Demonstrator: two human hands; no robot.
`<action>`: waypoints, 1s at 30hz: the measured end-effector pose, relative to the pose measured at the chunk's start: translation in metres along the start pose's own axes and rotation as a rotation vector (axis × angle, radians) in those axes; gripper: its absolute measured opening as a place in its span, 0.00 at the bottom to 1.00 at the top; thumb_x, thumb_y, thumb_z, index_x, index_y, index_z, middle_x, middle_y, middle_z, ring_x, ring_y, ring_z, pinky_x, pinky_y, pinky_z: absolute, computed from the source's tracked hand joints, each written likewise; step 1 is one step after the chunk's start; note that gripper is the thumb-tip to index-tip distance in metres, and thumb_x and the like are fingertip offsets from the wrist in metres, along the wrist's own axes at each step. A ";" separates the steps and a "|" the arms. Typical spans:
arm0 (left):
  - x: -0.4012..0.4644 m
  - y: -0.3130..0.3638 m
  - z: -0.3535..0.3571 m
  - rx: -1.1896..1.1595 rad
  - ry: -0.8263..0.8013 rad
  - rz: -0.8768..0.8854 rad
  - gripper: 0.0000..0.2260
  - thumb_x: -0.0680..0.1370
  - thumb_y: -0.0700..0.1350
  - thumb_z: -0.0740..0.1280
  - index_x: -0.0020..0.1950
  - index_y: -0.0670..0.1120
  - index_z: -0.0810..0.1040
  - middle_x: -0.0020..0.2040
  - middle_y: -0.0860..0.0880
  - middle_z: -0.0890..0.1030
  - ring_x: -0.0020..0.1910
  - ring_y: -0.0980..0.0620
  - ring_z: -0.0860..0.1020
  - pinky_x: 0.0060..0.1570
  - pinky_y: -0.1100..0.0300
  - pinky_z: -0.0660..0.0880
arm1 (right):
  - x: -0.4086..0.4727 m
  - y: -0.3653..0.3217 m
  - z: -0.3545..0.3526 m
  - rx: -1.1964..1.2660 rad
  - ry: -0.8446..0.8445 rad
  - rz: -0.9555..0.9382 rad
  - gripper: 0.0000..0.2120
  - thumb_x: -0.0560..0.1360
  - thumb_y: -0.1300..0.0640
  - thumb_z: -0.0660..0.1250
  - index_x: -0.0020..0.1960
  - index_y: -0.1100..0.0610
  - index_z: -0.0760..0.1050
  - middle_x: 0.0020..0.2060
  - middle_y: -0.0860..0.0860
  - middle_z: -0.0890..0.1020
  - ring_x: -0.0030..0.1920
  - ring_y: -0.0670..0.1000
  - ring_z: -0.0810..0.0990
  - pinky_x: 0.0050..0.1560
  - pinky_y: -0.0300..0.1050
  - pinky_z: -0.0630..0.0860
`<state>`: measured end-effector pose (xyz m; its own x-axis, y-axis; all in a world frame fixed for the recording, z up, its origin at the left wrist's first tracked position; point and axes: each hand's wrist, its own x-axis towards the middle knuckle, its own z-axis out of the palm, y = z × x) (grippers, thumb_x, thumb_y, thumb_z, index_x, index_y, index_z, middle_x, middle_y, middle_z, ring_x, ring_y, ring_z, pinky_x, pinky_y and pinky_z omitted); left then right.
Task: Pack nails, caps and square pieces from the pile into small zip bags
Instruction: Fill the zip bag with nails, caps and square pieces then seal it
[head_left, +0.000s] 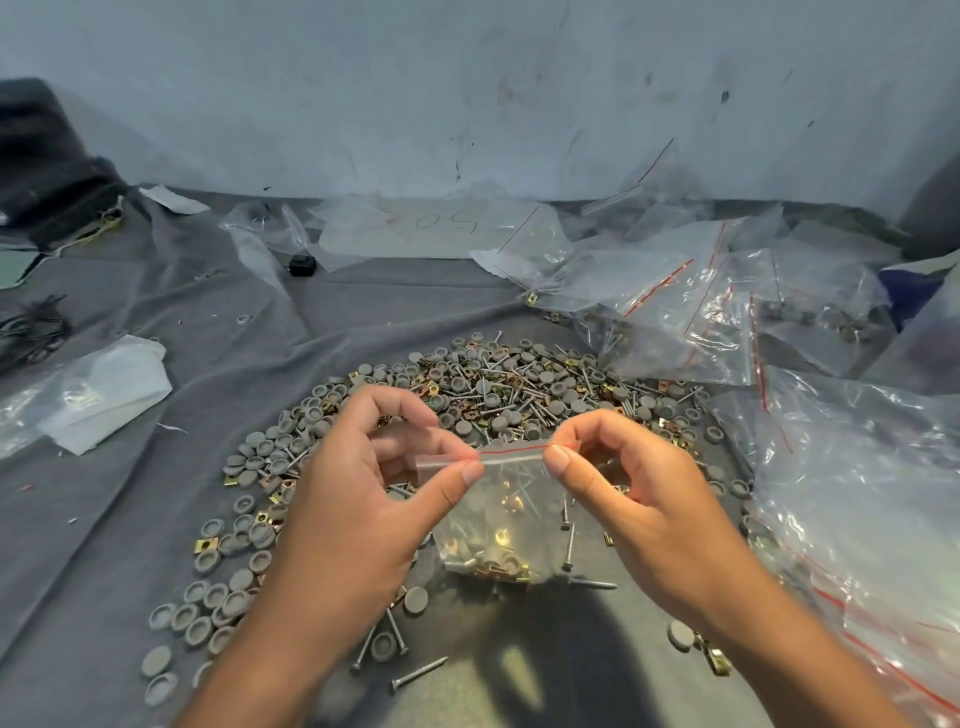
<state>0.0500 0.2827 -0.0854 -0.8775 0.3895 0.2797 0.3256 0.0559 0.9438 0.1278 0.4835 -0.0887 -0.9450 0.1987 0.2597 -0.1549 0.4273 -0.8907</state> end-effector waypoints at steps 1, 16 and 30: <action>0.000 0.000 0.001 0.013 0.004 0.005 0.18 0.69 0.56 0.78 0.50 0.56 0.73 0.47 0.49 0.86 0.47 0.48 0.85 0.47 0.45 0.80 | 0.000 -0.001 0.001 0.008 -0.001 0.000 0.06 0.76 0.43 0.68 0.49 0.44 0.77 0.38 0.41 0.81 0.36 0.45 0.77 0.38 0.38 0.74; -0.004 0.005 0.007 0.049 0.005 0.000 0.19 0.68 0.52 0.79 0.43 0.54 0.69 0.43 0.50 0.87 0.46 0.51 0.86 0.48 0.44 0.80 | -0.004 -0.013 0.010 -0.084 0.004 -0.122 0.05 0.76 0.45 0.70 0.46 0.45 0.81 0.41 0.35 0.82 0.44 0.39 0.82 0.41 0.27 0.70; -0.001 0.002 -0.009 0.031 -0.252 -0.117 0.20 0.66 0.61 0.78 0.56 0.62 0.82 0.46 0.52 0.87 0.48 0.53 0.86 0.49 0.52 0.78 | 0.002 -0.005 -0.013 0.022 -0.150 -0.068 0.07 0.70 0.45 0.77 0.47 0.44 0.86 0.39 0.42 0.87 0.39 0.43 0.84 0.40 0.35 0.78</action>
<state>0.0482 0.2743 -0.0822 -0.7960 0.5947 0.1132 0.2417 0.1408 0.9601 0.1301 0.4934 -0.0784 -0.9641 0.0356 0.2630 -0.2250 0.4158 -0.8812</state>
